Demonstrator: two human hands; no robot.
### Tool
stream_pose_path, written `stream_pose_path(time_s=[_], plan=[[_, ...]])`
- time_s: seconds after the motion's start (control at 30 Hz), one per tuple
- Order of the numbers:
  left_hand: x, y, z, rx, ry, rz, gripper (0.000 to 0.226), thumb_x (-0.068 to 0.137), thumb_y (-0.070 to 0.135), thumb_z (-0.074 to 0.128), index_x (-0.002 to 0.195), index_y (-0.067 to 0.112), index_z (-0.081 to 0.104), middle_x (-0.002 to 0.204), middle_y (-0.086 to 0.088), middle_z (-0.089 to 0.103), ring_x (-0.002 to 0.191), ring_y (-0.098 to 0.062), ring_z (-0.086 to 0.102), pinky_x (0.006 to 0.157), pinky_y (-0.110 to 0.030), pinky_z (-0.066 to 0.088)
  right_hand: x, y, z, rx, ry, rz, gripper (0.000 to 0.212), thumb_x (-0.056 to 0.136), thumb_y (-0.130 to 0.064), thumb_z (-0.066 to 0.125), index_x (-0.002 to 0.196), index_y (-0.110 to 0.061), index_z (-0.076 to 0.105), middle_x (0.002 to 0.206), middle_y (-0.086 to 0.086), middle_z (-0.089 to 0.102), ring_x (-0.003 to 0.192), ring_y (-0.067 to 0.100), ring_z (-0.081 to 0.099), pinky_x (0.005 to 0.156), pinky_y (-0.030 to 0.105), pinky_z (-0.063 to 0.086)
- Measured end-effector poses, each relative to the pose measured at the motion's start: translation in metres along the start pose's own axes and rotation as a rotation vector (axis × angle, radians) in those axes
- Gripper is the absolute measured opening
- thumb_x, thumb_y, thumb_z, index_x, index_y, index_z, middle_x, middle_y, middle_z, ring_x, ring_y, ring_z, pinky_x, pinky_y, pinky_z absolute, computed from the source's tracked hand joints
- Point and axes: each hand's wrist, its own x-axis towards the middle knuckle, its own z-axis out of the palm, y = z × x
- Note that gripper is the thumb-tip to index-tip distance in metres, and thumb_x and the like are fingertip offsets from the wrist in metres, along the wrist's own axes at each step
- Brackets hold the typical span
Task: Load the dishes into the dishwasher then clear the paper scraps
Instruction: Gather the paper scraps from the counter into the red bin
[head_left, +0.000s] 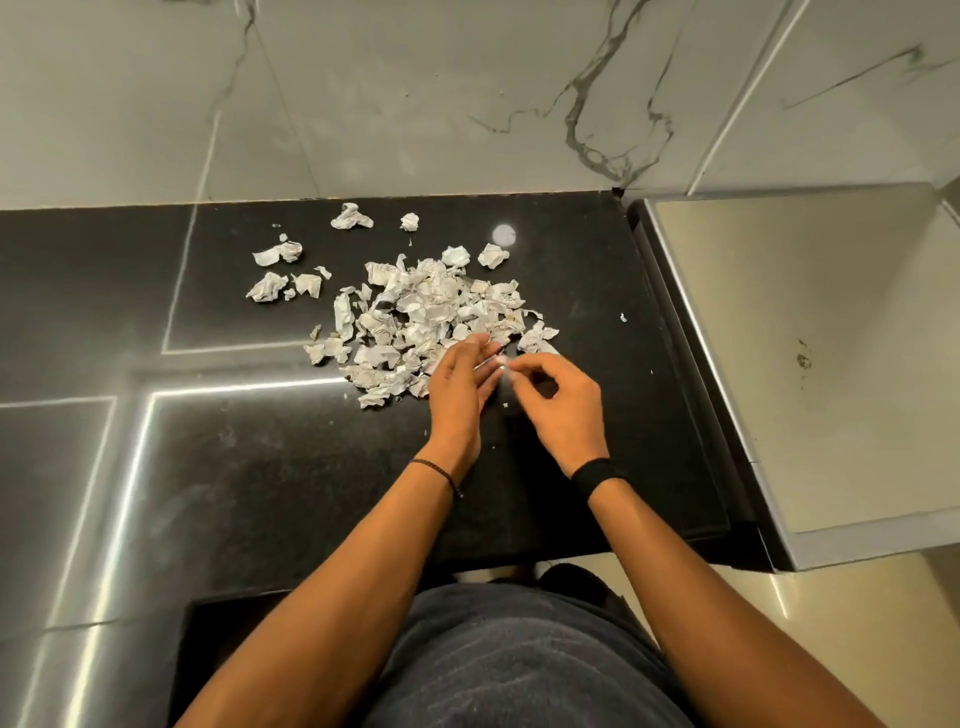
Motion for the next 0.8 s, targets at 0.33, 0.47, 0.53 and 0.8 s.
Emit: stream_pose_path(time_s=[0.33, 0.47, 0.53, 0.8], plan=[[0.002, 0.015, -0.006, -0.564, -0.028, -0.234, 0.035, 0.104, 0.031, 0.053, 0.106, -0.001, 0.069, 0.115, -0.021, 0.073, 0.111, -0.031, 0.072, 0.098, -0.038, 0.057, -0.005, 0.013, -0.007, -0.061, -0.184, 0.077, 0.028, 0.087, -0.008, 0.074, 0.112, -0.019, 0.073, 0.101, -0.007, 0.072, 0.087, 0.008, 0.067, 0.083, 0.024, 0.057], [0.005, 0.016, -0.014, -0.503, -0.021, -0.199, 0.037, 0.104, 0.031, 0.052, 0.116, -0.001, 0.067, 0.122, -0.02, 0.071, 0.114, -0.031, 0.071, 0.096, -0.037, 0.057, -0.005, 0.024, 0.007, -0.29, -0.264, -0.016, 0.032, 0.087, -0.017, 0.075, 0.117, -0.024, 0.071, 0.103, -0.009, 0.071, 0.083, 0.006, 0.066, 0.085, 0.031, 0.058], [0.006, 0.017, -0.017, -0.491, -0.008, -0.186, 0.038, 0.104, 0.031, 0.052, 0.118, -0.001, 0.067, 0.122, -0.02, 0.071, 0.113, -0.03, 0.071, 0.095, -0.036, 0.057, -0.005, 0.024, 0.012, -0.344, -0.221, -0.068, 0.028, 0.088, -0.018, 0.073, 0.115, -0.024, 0.072, 0.102, -0.009, 0.071, 0.086, 0.009, 0.064, 0.084, 0.034, 0.057], [0.009, 0.015, -0.018, -0.434, 0.011, -0.181, 0.039, 0.103, 0.032, 0.054, 0.12, -0.001, 0.066, 0.122, -0.02, 0.071, 0.111, -0.029, 0.072, 0.09, -0.033, 0.06, 0.001, 0.014, 0.019, -0.266, -0.149, -0.008, 0.018, 0.089, -0.019, 0.069, 0.104, -0.026, 0.073, 0.094, -0.01, 0.072, 0.085, 0.008, 0.066, 0.081, 0.035, 0.057]])
